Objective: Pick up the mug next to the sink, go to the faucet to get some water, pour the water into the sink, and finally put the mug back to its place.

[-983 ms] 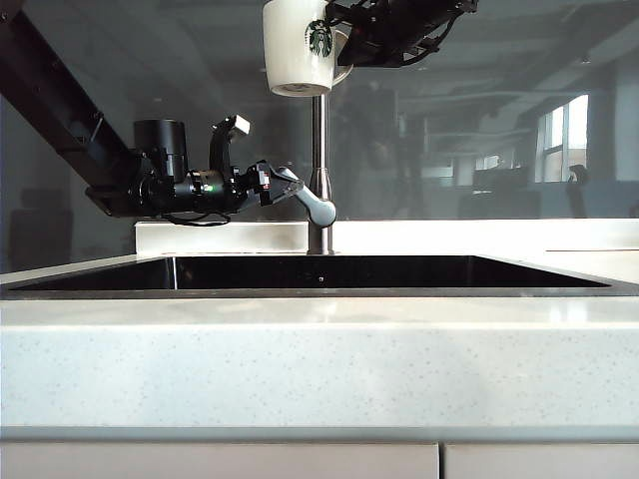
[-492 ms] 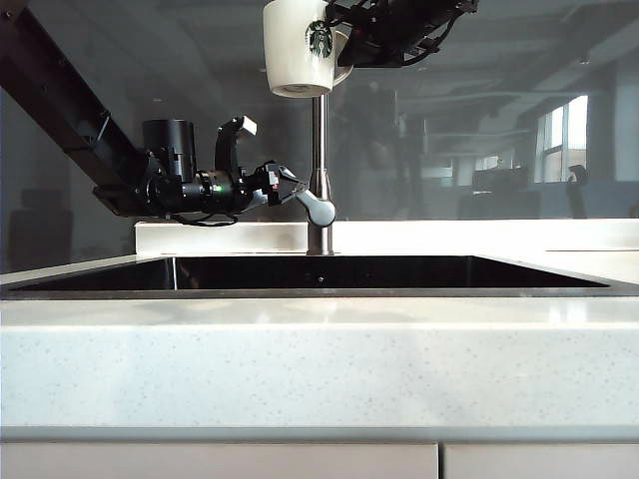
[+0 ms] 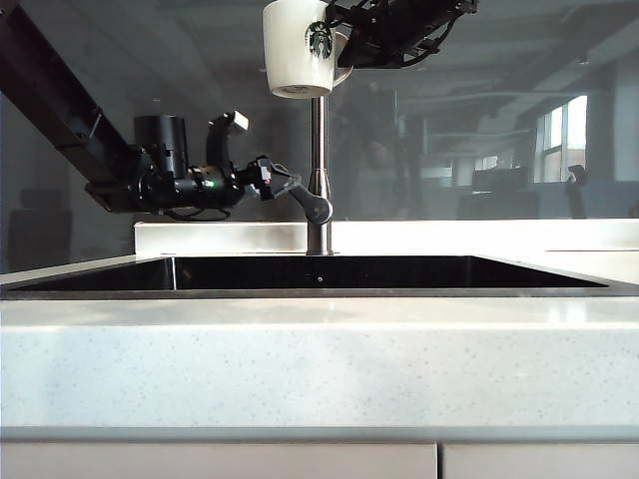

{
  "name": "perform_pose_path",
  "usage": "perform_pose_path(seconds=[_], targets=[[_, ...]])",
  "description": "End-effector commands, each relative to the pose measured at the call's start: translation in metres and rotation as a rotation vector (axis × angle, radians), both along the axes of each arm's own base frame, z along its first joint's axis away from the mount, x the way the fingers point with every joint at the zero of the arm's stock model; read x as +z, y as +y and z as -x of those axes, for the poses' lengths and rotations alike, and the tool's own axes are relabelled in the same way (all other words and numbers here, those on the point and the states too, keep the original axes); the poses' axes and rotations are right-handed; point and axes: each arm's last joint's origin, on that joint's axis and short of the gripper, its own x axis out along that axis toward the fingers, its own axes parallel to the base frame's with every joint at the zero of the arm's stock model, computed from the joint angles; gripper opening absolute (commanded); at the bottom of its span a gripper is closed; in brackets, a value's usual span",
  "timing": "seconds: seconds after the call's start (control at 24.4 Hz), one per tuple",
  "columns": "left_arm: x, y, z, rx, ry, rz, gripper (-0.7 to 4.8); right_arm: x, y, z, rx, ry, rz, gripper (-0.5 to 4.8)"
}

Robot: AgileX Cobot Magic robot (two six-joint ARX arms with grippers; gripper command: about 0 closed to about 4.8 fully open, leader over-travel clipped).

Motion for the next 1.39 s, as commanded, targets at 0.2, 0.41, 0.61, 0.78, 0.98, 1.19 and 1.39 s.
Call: perform_pose_path(seconds=[0.2,0.41,0.61,0.78,0.98,1.19,1.39], targets=[[-0.002,0.032,-0.008,0.188,0.023,0.007,4.56,0.021,-0.002,0.006,0.006,-0.088,-0.055,-0.08],[-0.001,0.031,-0.007,0.132,0.023,0.002,4.57,0.02,-0.002,0.006,0.006,-0.084,-0.052,-0.08],[0.002,0.04,-0.005,-0.008,0.051,-0.027,4.58,0.017,-0.002,0.006,0.005,-0.052,-0.038,-0.08],[0.009,0.057,-0.002,-0.131,0.1,-0.013,4.58,0.014,-0.006,0.005,-0.002,-0.011,-0.023,-0.08],[0.01,0.071,0.006,-0.45,0.159,-0.031,4.57,0.013,-0.013,0.006,-0.014,0.021,0.019,-0.08],[0.017,0.08,0.009,-0.538,0.178,-0.032,4.57,0.019,-0.025,0.011,-0.033,0.048,0.035,-0.08],[0.035,0.086,0.016,-0.647,0.153,-0.055,2.35,0.023,-0.038,0.013,-0.043,0.054,0.056,-0.08]])
